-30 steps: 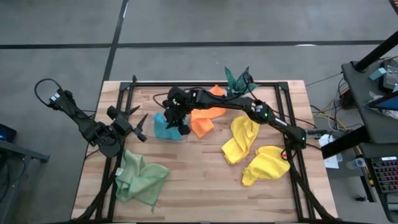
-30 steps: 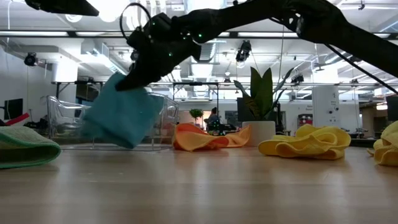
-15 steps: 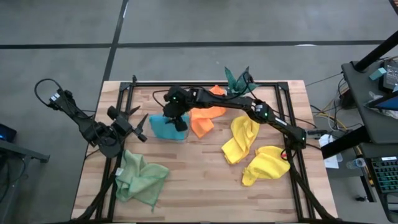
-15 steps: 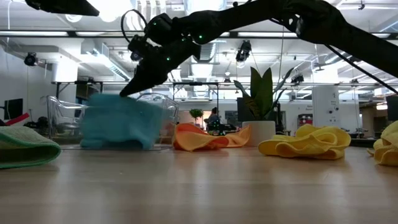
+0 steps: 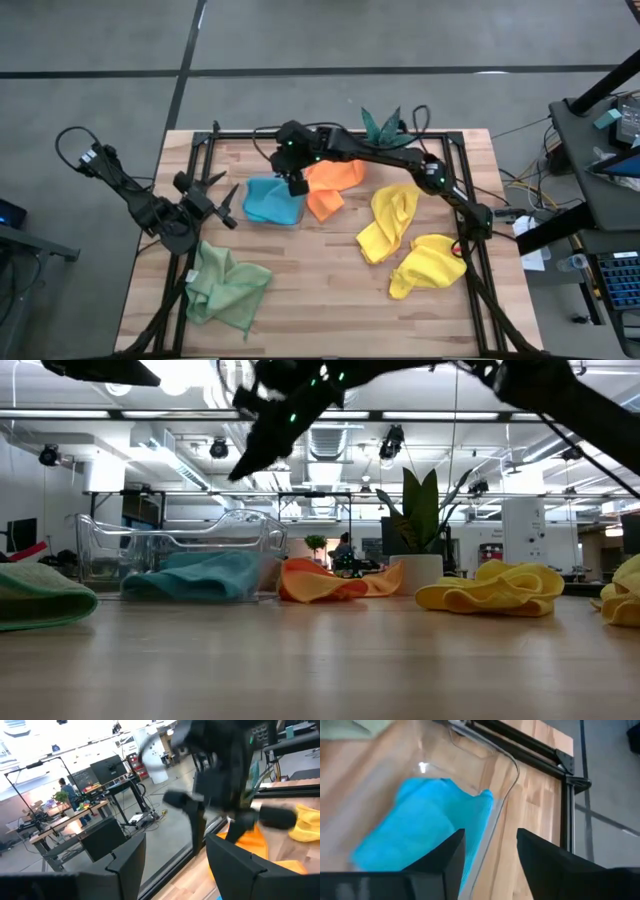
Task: Fold microfiber towels
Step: Put the blue microfiber cloth into the transparent bin
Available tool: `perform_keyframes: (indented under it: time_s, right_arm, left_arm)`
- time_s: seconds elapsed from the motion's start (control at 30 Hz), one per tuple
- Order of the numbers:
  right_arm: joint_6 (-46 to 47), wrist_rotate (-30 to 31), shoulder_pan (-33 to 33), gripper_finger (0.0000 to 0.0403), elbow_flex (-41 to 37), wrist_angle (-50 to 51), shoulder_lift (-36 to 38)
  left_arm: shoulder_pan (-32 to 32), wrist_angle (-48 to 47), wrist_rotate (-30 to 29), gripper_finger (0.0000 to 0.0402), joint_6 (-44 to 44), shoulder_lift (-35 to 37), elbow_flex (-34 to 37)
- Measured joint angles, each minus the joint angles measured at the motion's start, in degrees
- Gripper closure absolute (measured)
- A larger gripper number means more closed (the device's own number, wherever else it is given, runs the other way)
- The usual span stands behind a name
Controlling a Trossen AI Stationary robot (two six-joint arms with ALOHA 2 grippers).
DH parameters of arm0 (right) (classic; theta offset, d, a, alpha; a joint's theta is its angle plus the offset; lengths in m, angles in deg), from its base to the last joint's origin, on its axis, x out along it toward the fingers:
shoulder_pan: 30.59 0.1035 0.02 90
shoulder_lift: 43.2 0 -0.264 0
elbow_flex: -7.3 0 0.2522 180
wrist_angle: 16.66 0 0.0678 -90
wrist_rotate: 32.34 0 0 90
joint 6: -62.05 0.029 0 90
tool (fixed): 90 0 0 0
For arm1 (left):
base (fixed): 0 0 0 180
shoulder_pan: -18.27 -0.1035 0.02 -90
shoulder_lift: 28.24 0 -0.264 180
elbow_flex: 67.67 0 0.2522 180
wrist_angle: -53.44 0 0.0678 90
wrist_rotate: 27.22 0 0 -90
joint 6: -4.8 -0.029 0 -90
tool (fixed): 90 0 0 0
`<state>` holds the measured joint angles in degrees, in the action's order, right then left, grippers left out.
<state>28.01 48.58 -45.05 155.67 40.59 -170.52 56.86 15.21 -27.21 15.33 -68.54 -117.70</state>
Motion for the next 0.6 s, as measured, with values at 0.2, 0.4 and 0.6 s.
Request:
perform_keyframes:
  time_s: [0.2, 0.4, 0.6]
  right_arm:
    - [2.4, -0.08, 3.26, 0.03, -0.22, 12.78, 4.53]
    - [2.72, 0.08, 8.61, 0.0366, -2.26, 21.82, 7.6]
    - [2.95, 0.08, 13.62, 0.0393, -13.21, 20.59, 14.03]
  left_arm:
    - [-1.37, 0.05, 10.62, 0.0225, 1.07, -1.21, -0.8]
    - [-6.28, 5.23, 26.09, 0.0281, 1.21, -2.9, -1.12]
    - [-9.41, 12.51, 32.46, 0.0343, 5.86, -9.4, -1.13]
